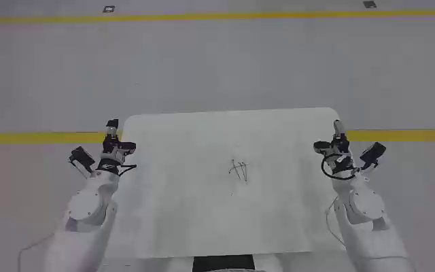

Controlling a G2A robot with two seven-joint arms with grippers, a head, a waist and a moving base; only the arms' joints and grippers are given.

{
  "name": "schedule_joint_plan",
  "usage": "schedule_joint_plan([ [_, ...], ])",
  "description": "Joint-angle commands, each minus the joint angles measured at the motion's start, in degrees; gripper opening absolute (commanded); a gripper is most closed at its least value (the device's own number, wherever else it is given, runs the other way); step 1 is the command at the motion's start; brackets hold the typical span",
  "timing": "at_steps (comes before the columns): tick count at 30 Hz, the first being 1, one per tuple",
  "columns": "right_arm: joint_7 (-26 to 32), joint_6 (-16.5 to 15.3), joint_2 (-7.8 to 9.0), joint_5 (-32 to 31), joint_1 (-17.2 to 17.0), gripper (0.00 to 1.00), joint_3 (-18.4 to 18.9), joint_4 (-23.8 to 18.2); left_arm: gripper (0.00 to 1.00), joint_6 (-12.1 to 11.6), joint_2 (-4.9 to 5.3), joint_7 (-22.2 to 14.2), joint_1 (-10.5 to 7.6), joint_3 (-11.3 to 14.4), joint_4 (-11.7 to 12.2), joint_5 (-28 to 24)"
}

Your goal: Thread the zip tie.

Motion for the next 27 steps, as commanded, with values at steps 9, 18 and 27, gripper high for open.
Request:
schedule_joint_plan([
  [9,4.8,6.9,-0.11,-20.7,10.6,1.00,-9.1,-1.9,1.00,0.0,0.00,0.0,0.00,0.0,0.0,0.0],
  [18,5.9,8.4,-0.30,-22.7,12.3,1.00,-11.4,-1.2,1.00,0.0,0.00,0.0,0.00,0.0,0.0,0.0],
  [27,9.1,11.2,-0.17,-29.5,15.1,1.00,-13.5,-1.7,1.00,0.0,0.00,0.0,0.00,0.0,0.0,0.0],
])
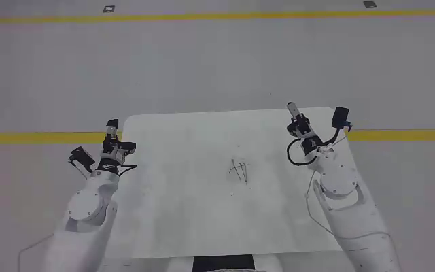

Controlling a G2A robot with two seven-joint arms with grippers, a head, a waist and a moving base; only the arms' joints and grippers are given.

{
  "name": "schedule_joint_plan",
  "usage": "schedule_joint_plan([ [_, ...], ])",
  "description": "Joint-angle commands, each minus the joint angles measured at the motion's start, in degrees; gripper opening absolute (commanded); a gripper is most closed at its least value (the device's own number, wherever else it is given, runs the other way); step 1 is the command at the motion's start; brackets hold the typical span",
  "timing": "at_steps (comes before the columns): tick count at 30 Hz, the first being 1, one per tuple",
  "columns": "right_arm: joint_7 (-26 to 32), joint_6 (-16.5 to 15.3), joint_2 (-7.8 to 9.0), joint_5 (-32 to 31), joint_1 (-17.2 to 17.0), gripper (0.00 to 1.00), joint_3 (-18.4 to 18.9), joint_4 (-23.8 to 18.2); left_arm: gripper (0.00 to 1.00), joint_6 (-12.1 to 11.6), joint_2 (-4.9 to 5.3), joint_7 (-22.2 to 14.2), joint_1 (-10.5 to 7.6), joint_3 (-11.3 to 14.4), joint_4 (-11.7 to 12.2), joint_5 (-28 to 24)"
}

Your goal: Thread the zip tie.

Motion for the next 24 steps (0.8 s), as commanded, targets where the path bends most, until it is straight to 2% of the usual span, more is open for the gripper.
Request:
schedule_joint_plan([
  [1,2.1,2.3,0.08,-5.1,1.7,1.00,-1.3,0.1,1.00,0.0,0.00,0.0,0.00,0.0,0.0,0.0],
  [6,9.6,9.0,0.27,-14.8,5.7,1.00,-5.4,1.0,1.00,0.0,0.00,0.0,0.00,0.0,0.0,0.0],
  [8,11.6,9.0,0.20,-16.2,6.0,1.00,-6.6,1.6,1.00,0.0,0.00,0.0,0.00,0.0,0.0,0.0],
  [19,11.7,9.0,0.18,-16.2,6.1,1.00,-6.6,1.6,1.00,0.0,0.00,0.0,0.00,0.0,0.0,0.0],
  [21,14.5,7.1,0.52,-22.6,7.6,1.00,-8.3,1.5,1.00,0.0,0.00,0.0,0.00,0.0,0.0,0.0],
  [24,21.1,7.1,0.77,-29.8,11.2,1.00,-10.5,3.3,1.00,0.0,0.00,0.0,0.00,0.0,0.0,0.0],
])
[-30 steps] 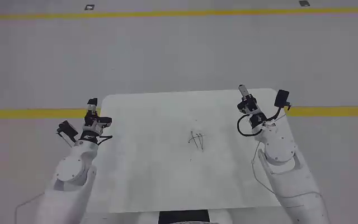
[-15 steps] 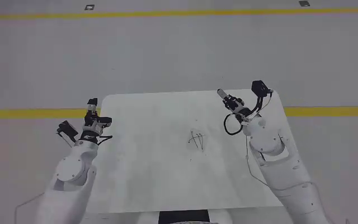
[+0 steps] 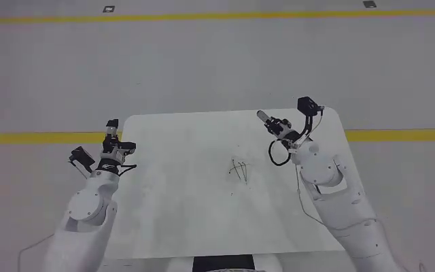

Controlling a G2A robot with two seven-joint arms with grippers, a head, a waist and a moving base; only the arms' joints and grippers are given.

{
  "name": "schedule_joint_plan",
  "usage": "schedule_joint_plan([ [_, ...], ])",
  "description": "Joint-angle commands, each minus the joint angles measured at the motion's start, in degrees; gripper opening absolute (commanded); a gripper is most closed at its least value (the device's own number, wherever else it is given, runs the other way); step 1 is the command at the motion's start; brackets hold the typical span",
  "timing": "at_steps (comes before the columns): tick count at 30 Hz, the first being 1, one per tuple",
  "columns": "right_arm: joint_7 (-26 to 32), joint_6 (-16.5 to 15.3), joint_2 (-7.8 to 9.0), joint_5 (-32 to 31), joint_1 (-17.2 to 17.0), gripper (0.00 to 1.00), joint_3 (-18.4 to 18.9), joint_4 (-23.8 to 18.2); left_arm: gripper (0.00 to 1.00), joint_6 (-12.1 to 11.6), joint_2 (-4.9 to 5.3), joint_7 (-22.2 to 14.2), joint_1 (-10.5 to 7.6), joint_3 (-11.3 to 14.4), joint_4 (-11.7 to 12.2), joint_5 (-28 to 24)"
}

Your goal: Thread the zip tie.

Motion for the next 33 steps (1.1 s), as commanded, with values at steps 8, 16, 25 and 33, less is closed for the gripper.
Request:
schedule_joint_plan([
  [8,10.1,2.2,-0.08,-12.5,3.2,1.00,-3.1,2.3,1.00,0.0,0.00,0.0,0.00,0.0,0.0,0.0],
  [16,10.5,-0.1,0.04,-15.6,3.3,1.00,-4.2,2.3,1.00,0.0,0.00,0.0,0.00,0.0,0.0,0.0],
  [25,18.3,-3.9,0.14,-21.4,5.9,1.00,-6.0,2.9,1.00,0.0,0.00,0.0,0.00,0.0,0.0,0.0],
  [33,22.9,-6.1,0.10,-22.4,6.9,1.00,-7.4,3.8,1.00,0.0,0.00,0.0,0.00,0.0,0.0,0.0],
])
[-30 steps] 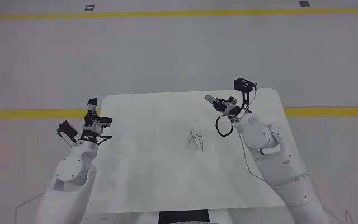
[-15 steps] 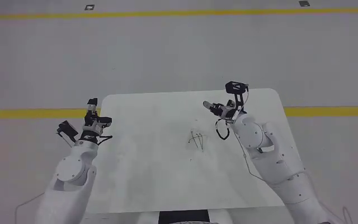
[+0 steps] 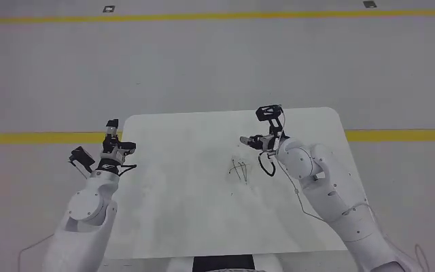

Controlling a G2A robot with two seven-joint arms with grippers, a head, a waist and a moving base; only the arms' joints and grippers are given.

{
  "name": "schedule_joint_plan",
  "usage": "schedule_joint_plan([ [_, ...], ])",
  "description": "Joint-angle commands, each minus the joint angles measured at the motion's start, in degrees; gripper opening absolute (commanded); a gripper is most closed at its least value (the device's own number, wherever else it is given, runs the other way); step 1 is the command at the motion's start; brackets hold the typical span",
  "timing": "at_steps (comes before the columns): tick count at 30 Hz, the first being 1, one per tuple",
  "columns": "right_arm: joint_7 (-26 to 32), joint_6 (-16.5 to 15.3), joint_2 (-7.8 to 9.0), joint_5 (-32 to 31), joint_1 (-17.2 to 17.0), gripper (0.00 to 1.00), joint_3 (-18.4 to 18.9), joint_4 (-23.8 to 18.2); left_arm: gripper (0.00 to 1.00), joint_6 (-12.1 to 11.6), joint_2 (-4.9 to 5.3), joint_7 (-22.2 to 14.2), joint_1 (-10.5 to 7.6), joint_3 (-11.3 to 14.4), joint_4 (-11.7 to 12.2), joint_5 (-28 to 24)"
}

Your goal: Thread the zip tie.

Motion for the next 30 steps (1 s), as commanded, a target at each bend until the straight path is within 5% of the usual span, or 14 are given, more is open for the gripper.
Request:
schedule_joint_plan([
  [1,-0.1,0.0,0.00,0.0,0.0,1.00,0.0,0.0,1.00,0.0,0.00,0.0,0.00,0.0,0.0,0.0],
  [6,0.2,-1.1,0.02,-0.7,-0.2,1.00,-0.6,0.1,1.00,0.0,0.00,0.0,0.00,0.0,0.0,0.0],
  [15,11.9,-7.5,-0.06,-9.6,2.8,1.00,-5.8,1.8,1.00,0.0,0.00,0.0,0.00,0.0,0.0,0.0],
  [25,12.3,-7.5,-0.10,-10.0,2.9,1.00,-5.8,2.0,1.00,0.0,0.00,0.0,0.00,0.0,0.0,0.0],
  [30,16.6,-11.4,-0.86,-11.2,5.1,1.00,-10.2,2.3,1.00,0.0,0.00,0.0,0.00,0.0,0.0,0.0],
])
